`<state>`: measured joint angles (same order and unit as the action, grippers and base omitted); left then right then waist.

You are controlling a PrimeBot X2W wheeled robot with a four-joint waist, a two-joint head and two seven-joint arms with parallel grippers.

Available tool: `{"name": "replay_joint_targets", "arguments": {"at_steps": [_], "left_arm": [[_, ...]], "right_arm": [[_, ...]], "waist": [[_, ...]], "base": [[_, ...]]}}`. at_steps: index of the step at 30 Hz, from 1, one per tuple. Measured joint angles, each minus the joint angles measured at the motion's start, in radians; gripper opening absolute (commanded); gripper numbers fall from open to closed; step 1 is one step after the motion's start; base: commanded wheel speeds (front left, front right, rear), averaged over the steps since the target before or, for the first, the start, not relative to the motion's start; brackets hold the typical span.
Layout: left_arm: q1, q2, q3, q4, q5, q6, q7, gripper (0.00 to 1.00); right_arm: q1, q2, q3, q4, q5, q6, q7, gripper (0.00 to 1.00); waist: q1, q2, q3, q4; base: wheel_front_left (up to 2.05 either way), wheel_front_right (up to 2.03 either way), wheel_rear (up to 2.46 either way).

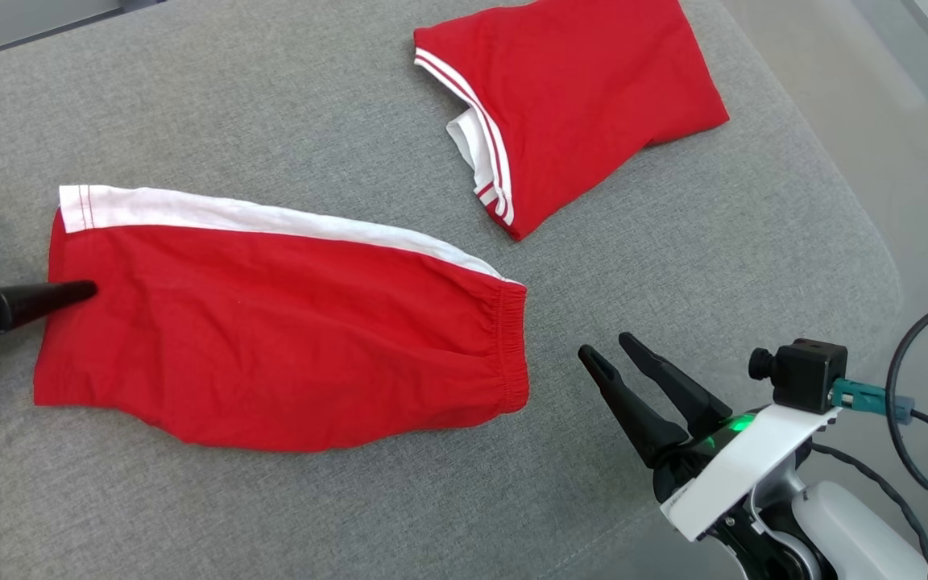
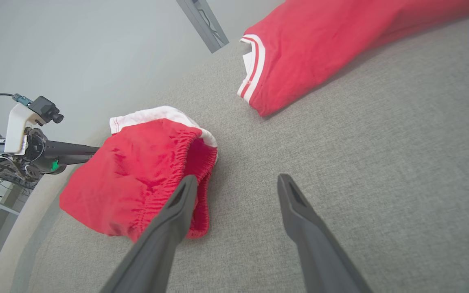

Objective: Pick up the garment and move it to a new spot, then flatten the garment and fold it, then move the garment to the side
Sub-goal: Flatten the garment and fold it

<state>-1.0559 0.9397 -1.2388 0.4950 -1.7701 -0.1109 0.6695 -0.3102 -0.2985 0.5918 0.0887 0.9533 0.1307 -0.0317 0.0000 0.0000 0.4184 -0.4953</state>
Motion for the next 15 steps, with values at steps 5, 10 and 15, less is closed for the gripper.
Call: {"name": "replay_joint_targets", "arguments": {"at_steps": [5, 10, 15], "left_arm": [[0.009, 0.000, 0.001, -0.049, -0.046, 0.008, 0.061, 1.00], [0.023, 0.000, -0.002, -0.082, -0.036, 0.024, 0.058, 0.15], [0.036, -0.007, -0.002, -0.077, -0.025, 0.024, 0.026, 0.00]], "right_arm": [[0.025, 0.011, -0.024, -0.013, -0.019, 0.000, 0.020, 1.00], [0.034, 0.023, -0.039, -0.024, -0.033, 0.000, 0.035, 1.00], [0.041, 0.030, -0.054, -0.035, -0.047, 0.000, 0.049, 1.00]], "waist": [[0.0001, 0.0000, -0.006, -0.006], [0.0000, 0.0000, -0.012, -0.004], [0.0000, 0.0000, -0.019, 0.009]], "base": [[0.00, 0.00, 0.00], [0.00, 0.00, 0.00], [0.00, 0.00, 0.00]]}}
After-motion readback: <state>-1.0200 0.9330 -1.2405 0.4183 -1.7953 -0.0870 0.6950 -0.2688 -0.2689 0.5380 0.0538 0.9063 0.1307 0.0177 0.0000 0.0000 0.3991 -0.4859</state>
